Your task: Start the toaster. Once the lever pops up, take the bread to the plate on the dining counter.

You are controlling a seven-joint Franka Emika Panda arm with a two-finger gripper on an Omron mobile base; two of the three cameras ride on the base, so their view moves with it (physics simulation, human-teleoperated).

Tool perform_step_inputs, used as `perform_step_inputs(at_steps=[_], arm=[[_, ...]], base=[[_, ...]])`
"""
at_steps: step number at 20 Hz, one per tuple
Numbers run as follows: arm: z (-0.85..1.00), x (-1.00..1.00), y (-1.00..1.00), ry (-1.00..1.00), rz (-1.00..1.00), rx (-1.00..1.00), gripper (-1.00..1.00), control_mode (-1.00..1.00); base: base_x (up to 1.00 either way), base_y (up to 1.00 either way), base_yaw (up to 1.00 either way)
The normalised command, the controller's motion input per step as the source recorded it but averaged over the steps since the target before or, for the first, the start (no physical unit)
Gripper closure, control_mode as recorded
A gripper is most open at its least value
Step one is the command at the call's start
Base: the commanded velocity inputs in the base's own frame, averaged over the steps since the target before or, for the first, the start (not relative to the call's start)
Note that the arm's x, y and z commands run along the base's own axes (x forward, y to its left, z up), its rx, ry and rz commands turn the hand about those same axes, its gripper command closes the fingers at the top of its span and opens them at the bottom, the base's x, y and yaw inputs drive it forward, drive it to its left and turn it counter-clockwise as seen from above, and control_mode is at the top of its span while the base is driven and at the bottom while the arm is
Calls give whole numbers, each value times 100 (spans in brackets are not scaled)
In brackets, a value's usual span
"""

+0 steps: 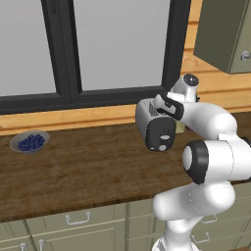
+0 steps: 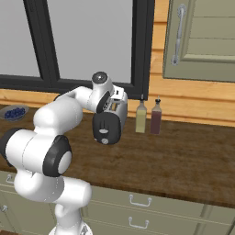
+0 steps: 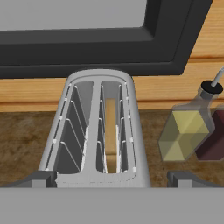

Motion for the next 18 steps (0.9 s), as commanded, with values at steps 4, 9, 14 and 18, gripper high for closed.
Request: perform_step_inputs(at_steps=[4,9,14,18], arm=[[0,0,0,0,0,0,-100,-100],[0,0,0,0,0,0,-100,-100],[0,0,0,0,0,0,-100,-100],[0,0,0,0,0,0,-100,-100]], base=[[0,0,0],[0,0,0],[0,0,0],[0,0,0]])
